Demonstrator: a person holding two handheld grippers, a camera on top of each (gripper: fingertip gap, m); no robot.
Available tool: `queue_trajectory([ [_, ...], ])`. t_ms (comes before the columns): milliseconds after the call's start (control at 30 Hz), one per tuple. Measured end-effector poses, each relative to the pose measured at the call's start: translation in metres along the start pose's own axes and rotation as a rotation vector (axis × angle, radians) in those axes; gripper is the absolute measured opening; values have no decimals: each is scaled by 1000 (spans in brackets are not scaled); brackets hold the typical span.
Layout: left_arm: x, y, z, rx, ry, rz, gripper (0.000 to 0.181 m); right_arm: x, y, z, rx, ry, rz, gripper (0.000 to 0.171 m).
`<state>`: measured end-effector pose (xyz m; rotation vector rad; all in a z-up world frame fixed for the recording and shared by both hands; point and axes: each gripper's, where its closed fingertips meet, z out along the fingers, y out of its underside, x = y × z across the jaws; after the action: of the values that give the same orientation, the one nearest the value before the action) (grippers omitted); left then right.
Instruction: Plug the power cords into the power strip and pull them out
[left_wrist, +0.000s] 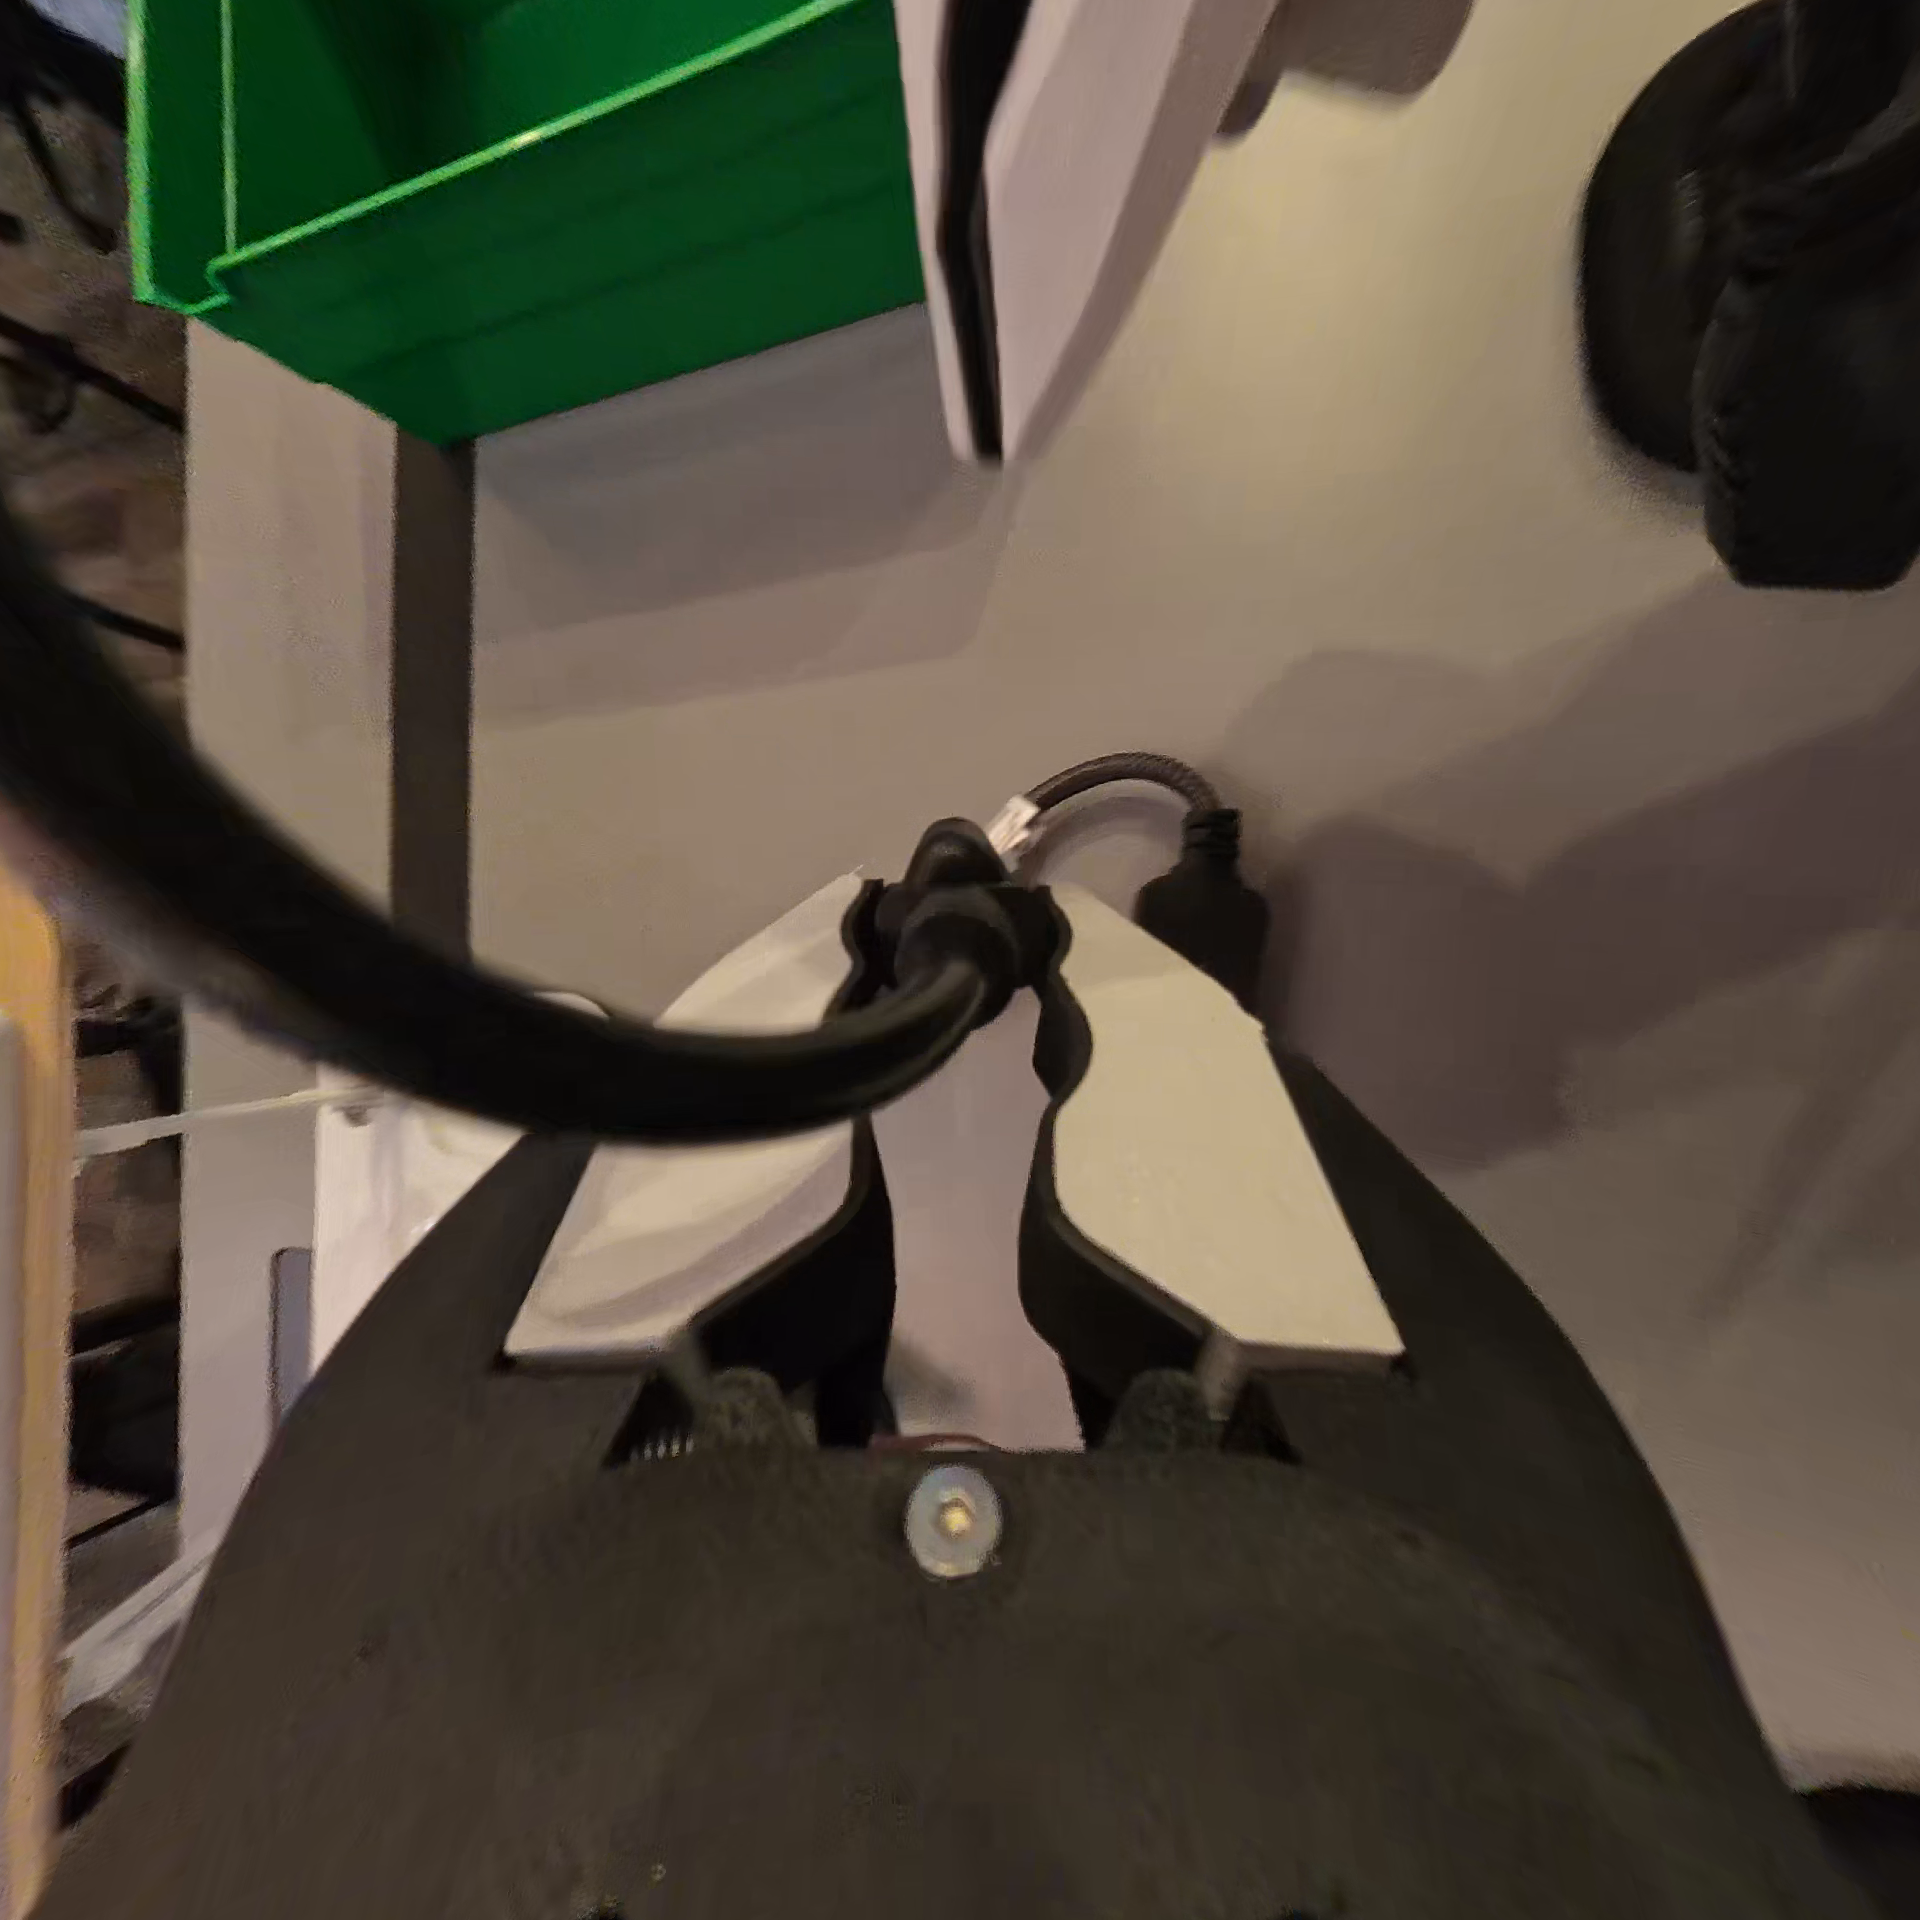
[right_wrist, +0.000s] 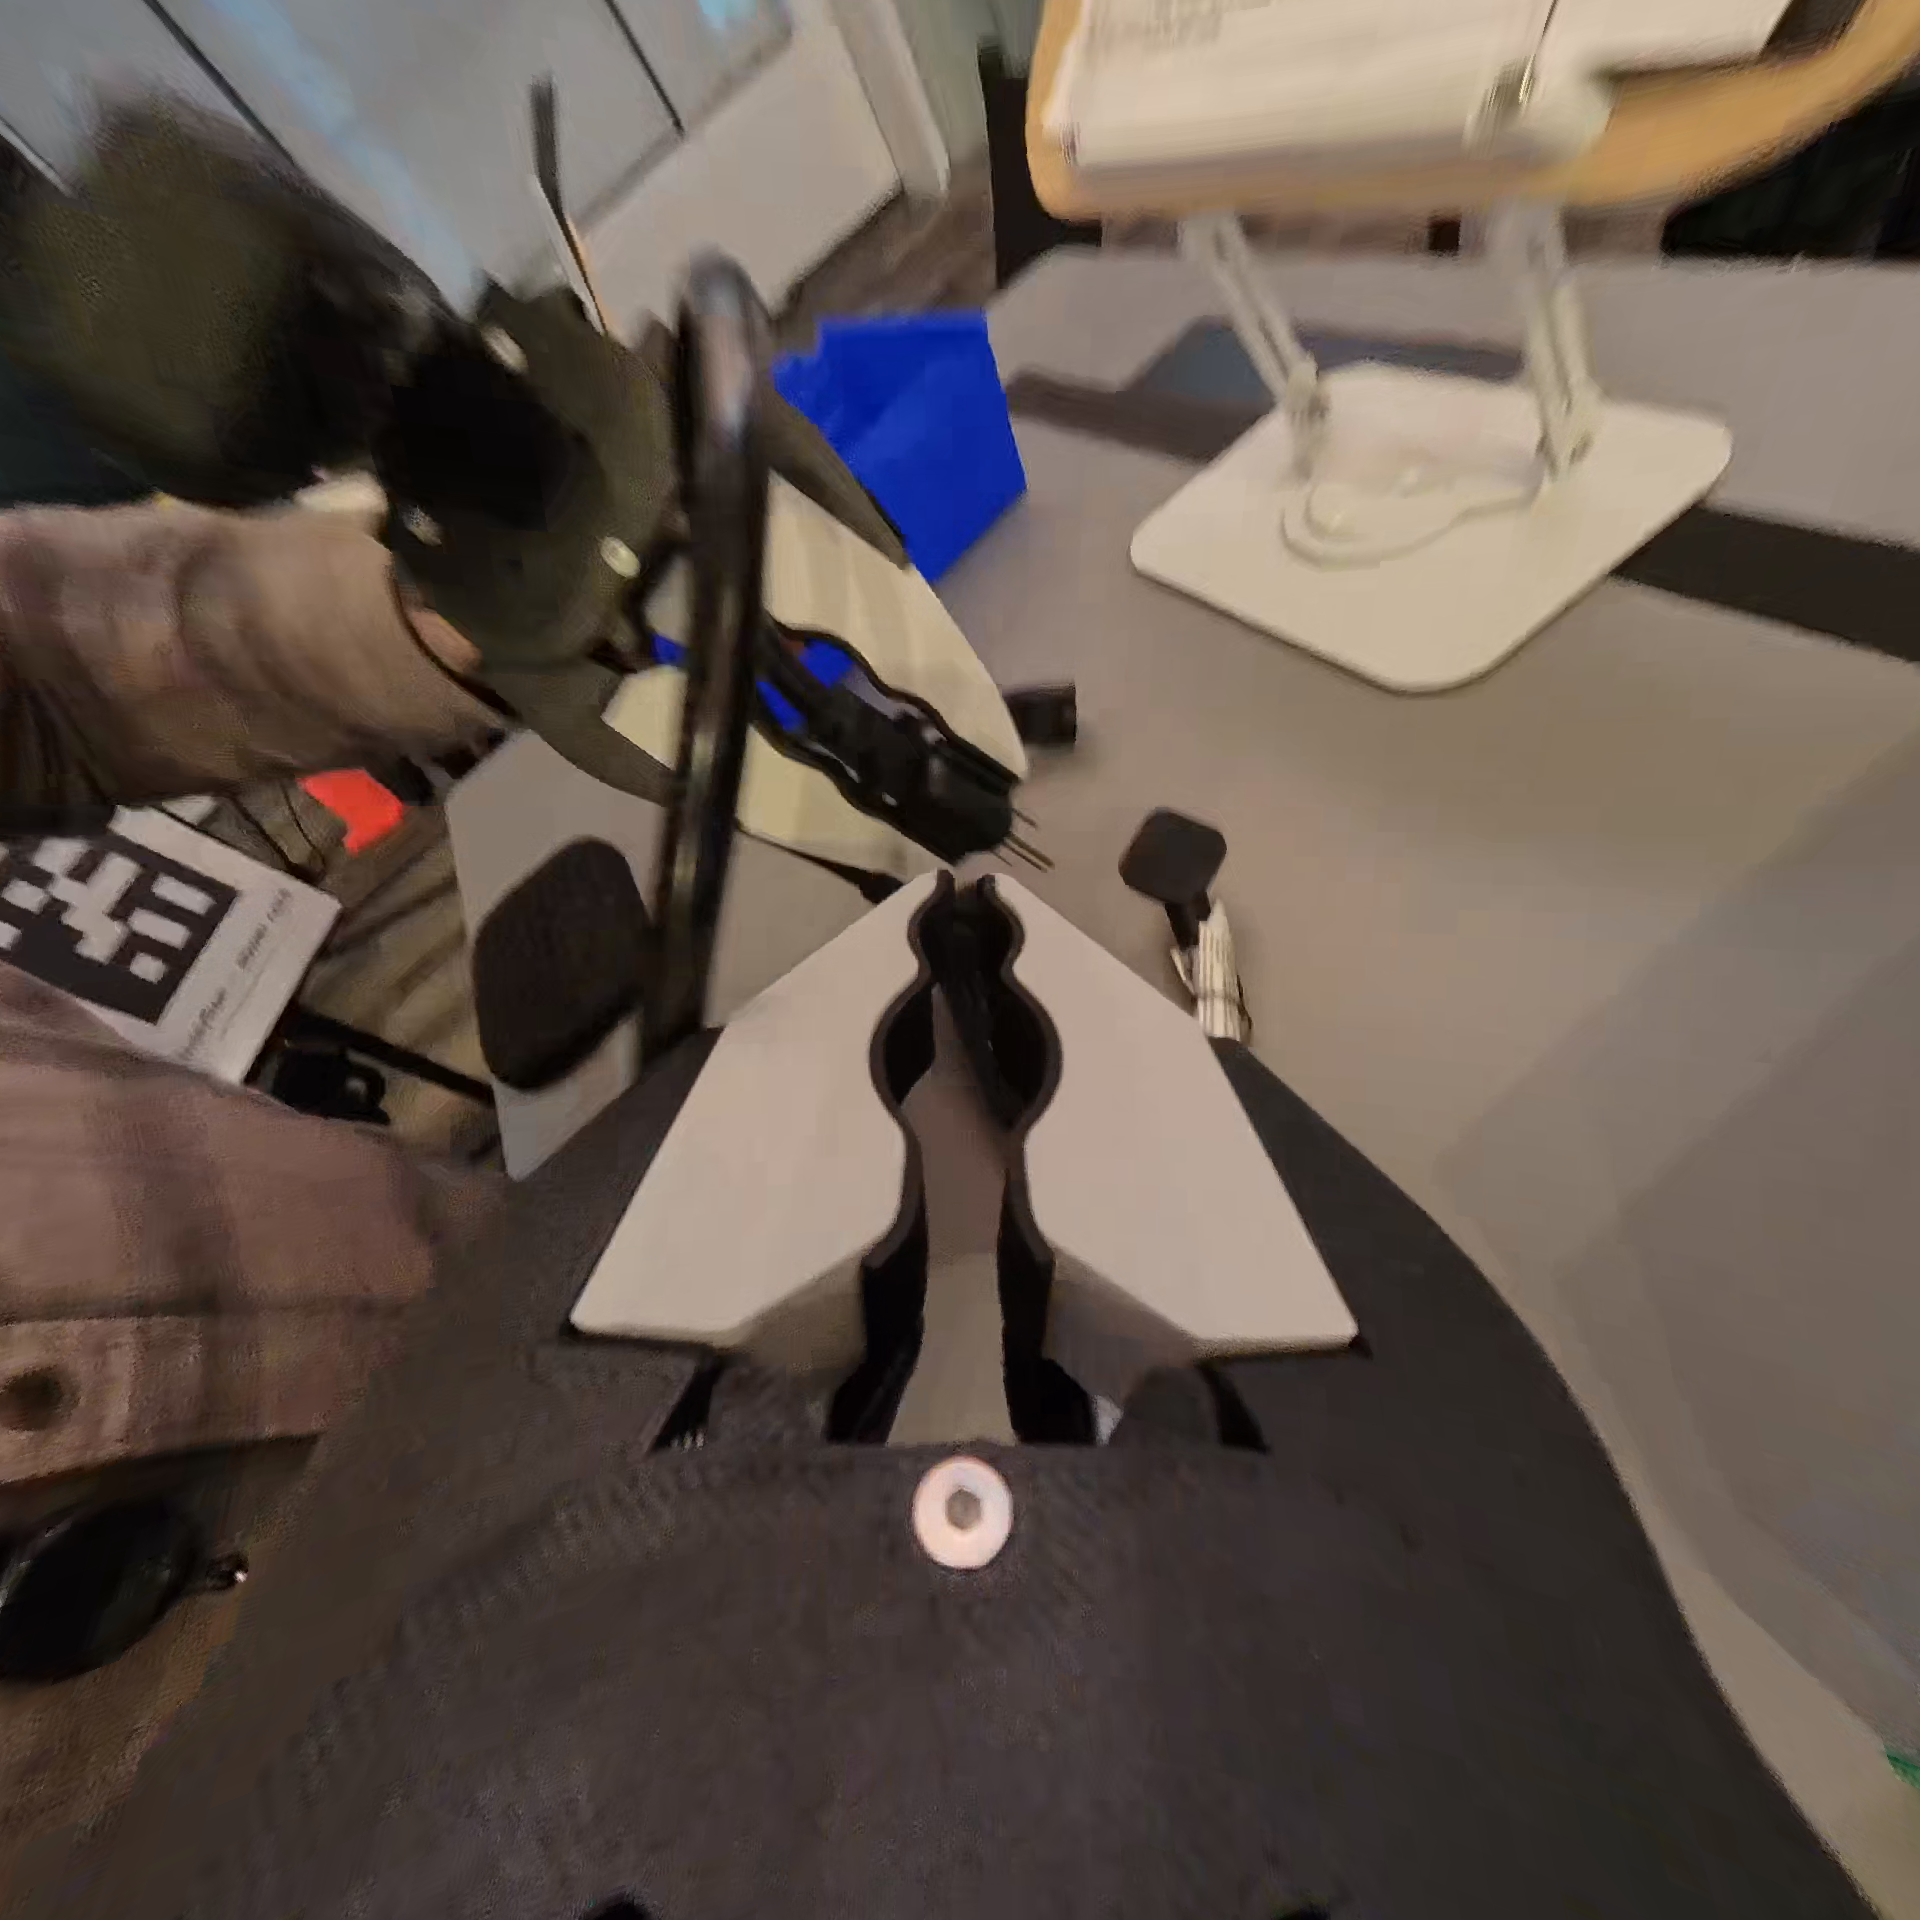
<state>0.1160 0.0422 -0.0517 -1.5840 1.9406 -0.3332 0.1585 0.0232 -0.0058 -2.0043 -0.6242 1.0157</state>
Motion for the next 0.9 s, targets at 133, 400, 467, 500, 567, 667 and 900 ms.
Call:
queue_trajectory([
  [133, -13, 0, 2, -22, -57, 46, 25, -6, -21, -10, 119, -35, 2, 8],
  [400, -29, -21, -10, 44, -126, 164, 25, -32, -50, -56, 555, -685, 266, 49],
  [467, -29, -28, -14, 68, -122, 181, 25, -37, -53, -80, 677, -938, 367, 73],
  [500, -30, -32, -16, 94, -130, 183, 25, -43, -49, -82, 682, -971, 349, 69],
  [567, -27, -37, -19, 118, -116, 208, 25, -63, -39, -69, 593, -950, 255, 64],
  [667, -25, -39, -17, 101, -107, 220, 25, -75, -39, -52, 504, -810, 125, 11],
  [900, -41, -24, -9, 5, -69, 86, 25, -19, -36, -33, 125, -169, -121, 0],
])
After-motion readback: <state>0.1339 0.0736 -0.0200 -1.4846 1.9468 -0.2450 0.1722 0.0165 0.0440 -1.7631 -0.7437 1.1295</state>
